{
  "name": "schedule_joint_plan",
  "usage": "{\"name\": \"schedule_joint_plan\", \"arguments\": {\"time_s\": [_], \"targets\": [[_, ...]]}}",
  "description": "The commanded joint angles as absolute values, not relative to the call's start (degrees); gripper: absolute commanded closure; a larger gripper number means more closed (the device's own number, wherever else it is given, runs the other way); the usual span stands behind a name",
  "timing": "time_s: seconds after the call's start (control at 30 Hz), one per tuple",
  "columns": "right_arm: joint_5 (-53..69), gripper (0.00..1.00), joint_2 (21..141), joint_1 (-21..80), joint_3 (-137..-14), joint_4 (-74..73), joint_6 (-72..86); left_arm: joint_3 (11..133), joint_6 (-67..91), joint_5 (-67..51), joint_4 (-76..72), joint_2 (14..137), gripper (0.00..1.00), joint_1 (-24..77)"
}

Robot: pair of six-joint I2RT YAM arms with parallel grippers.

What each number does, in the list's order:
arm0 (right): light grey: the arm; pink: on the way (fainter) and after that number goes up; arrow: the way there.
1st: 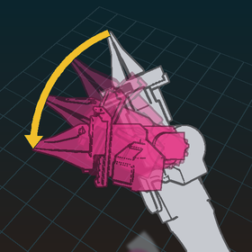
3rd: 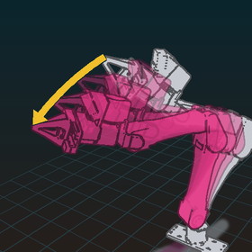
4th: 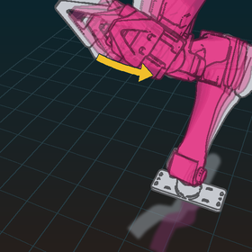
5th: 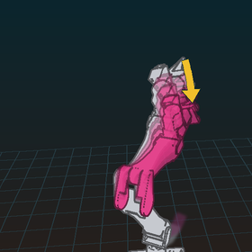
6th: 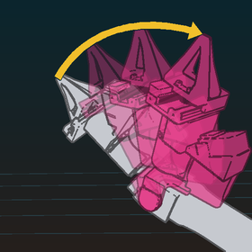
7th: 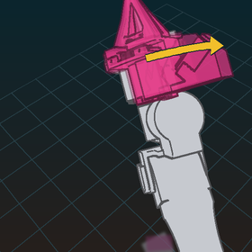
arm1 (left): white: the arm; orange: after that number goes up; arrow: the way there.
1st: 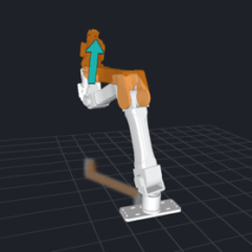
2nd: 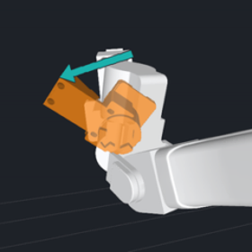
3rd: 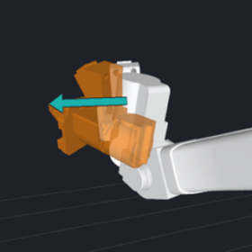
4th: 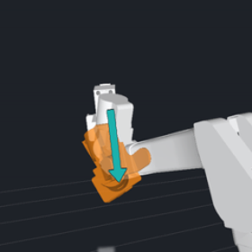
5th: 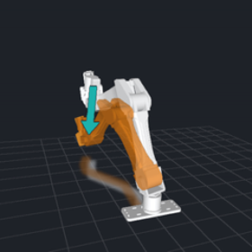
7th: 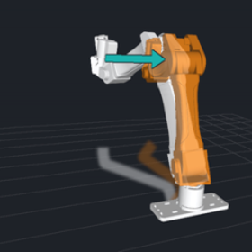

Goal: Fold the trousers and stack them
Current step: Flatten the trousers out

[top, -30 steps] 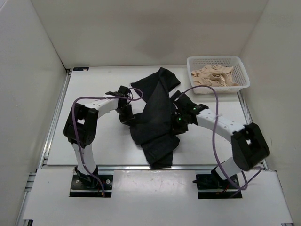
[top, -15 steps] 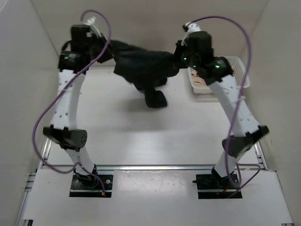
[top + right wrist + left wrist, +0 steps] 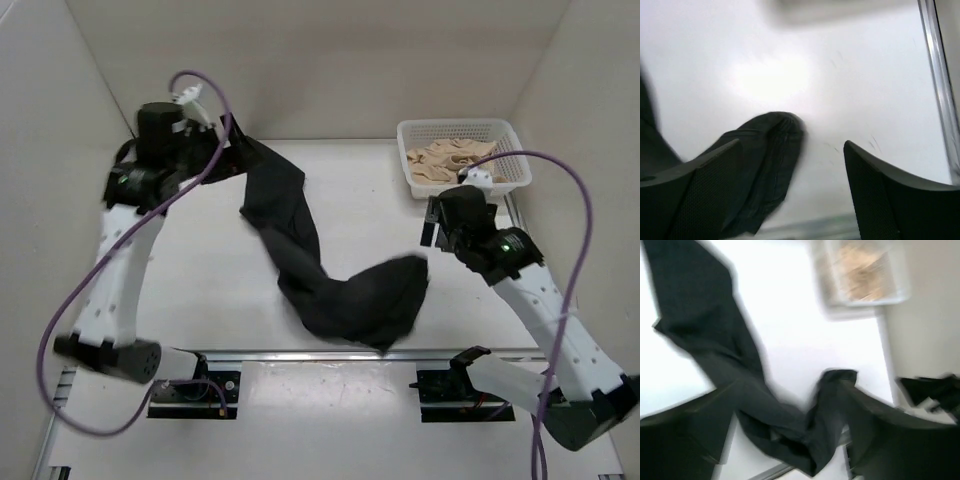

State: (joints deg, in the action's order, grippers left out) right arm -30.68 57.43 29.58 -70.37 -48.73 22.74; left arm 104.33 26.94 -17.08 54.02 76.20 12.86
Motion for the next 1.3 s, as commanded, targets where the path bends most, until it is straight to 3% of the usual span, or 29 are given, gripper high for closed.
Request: {"name": "schedule_joint_plan", "arguments": {"time_s": [0.0,0.07,0.1,0.13,0.2,0.27,0.33,0.4,0.43,0.47,0.5,0.57,0.73,0.93,0.97,1.0,1.03,1.07,1.1,1.13,1.2,1.27], "targets": [[-35.69,0.22,58.10,27.69,-67.59,-56.50,30.93,99.76,24.87,-13.28,58.45,82.44,0.19,12.57],[-34.11,0.43,56.26,27.16,-66.88,-56.51,32.43,96.53,25.40,-12.14,56.96,81.39,0.51,12.57],[-32.88,0.58,54.07,27.16,-65.32,-56.51,32.95,95.37,25.40,-11.17,56.43,80.86,0.69,12.57],[-32.35,0.82,53.01,27.16,-64.69,-56.51,33.57,94.14,25.40,-10.21,56.43,80.08,0.89,12.57],[-27.90,1.00,50.72,26.11,-62.50,-56.51,35.50,89.75,25.93,-7.30,55.90,79.55,0.90,12.57],[-22.70,1.00,50.19,26.10,-60.74,-56.51,36.04,84.67,26.62,-4.41,55.90,79.54,0.90,12.57],[-16.91,0.96,50.19,26.10,-57.06,-55.21,38.48,81.40,27.33,-3.69,54.42,80.15,0.80,12.57],[-6.98,0.78,50.19,26.10,-52.58,-53.10,39.11,77.79,27.33,-4.47,52.74,82.08,0.54,12.04],[-3.90,0.57,50.71,26.10,-51.17,-49.87,39.11,77.09,27.94,-5.27,51.86,83.05,0.41,12.04],[-1.34,0.43,50.71,26.10,-49.85,-48.18,39.11,76.56,27.95,-5.27,49.94,84.10,0.29,12.04],[0.68,0.34,51.50,26.10,-48.70,-46.77,39.72,76.55,28.47,-5.97,49.23,85.33,0.07,12.04],[4.03,0.16,53.96,26.10,-47.29,-43.78,39.73,77.16,29.00,-5.98,48.61,89.98,0.00,12.04],[4.83,0.13,62.99,22.16,-47.81,-37.90,35.95,84.54,29.00,-5.45,48.08,103.06,0.00,12.04],[9.04,0.16,73.90,13.28,-49.13,-31.48,31.03,92.01,30.06,-5.79,48.08,112.67,0.09,12.04],[10.27,0.20,75.40,11.62,-49.74,-29.81,30.50,92.72,30.06,-5.80,48.08,113.63,0.14,12.04],[10.81,0.24,78.28,11.60,-50.27,-29.19,29.63,93.25,30.06,-6.58,48.08,114.34,0.31,12.04],[10.81,0.31,79.62,11.08,-51.67,-28.66,29.10,94.12,30.06,-6.59,48.08,114.87,0.46,12.04],[10.81,0.57,80.76,11.07,-52.90,-28.65,28.57,94.13,30.06,-6.59,48.08,115.57,0.64,12.04],[11.77,0.69,82.77,11.07,-54.22,-28.65,27.00,95.00,30.06,-6.59,49.56,115.58,0.82,11.52],[12.65,0.79,83.49,11.60,-57.45,-28.65,26.37,96.23,30.06,-6.59,50.27,115.58,0.90,11.51],[12.05,1.00,85.16,11.60,-61.50,-30.83,25.14,97.55,30.06,-5.72,51.41,114.09,0.90,10.99],[9.77,1.00,86.48,11.60,-70.16,-33.21,24.53,101.23,30.06,-4.57,53.69,111.38,0.90,10.46]]}}
